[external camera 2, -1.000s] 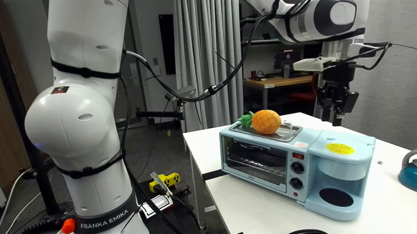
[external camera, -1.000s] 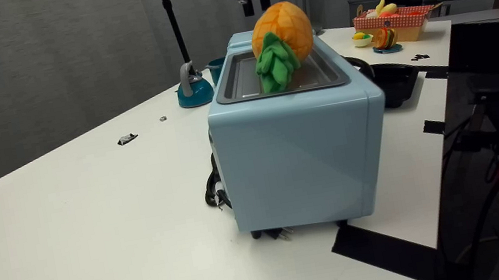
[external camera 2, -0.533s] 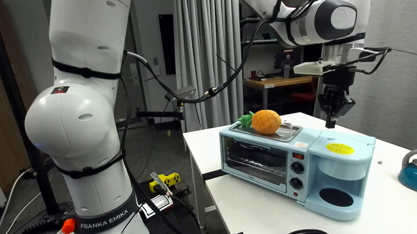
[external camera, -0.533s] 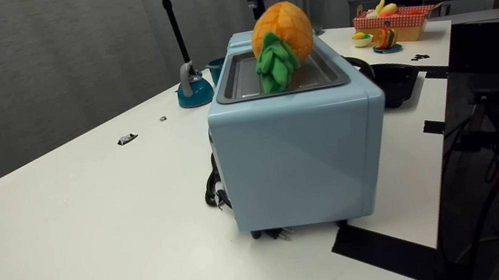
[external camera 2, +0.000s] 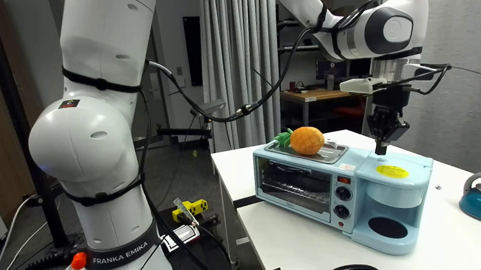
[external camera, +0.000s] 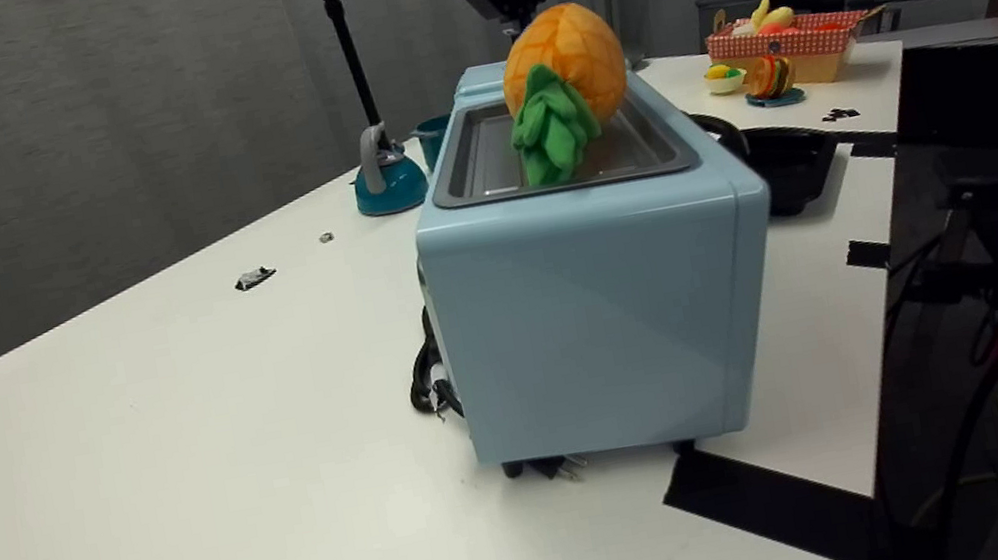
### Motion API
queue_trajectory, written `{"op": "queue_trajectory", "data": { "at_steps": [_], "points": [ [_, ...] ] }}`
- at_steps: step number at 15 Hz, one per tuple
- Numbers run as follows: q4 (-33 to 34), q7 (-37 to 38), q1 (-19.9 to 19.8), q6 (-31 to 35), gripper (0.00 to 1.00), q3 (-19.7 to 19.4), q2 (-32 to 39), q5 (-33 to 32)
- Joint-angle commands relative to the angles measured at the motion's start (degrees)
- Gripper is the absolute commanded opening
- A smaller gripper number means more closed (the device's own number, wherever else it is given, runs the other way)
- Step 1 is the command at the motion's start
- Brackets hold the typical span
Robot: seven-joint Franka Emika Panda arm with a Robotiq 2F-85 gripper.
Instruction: Press the button on the top right side of the breakfast station to open the coffeemaker chamber
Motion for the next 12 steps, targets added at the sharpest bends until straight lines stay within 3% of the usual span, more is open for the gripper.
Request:
{"op": "queue_trajectory", "data": {
  "at_steps": [1,12],
  "points": [
    [3.3,1.2,0.4,-0.7,0.0,-1.0,2.7,-0.4],
    [5.2,0.7,-0.8,0.3,0.0,-1.7,7.6,1.4]
  ]
}}
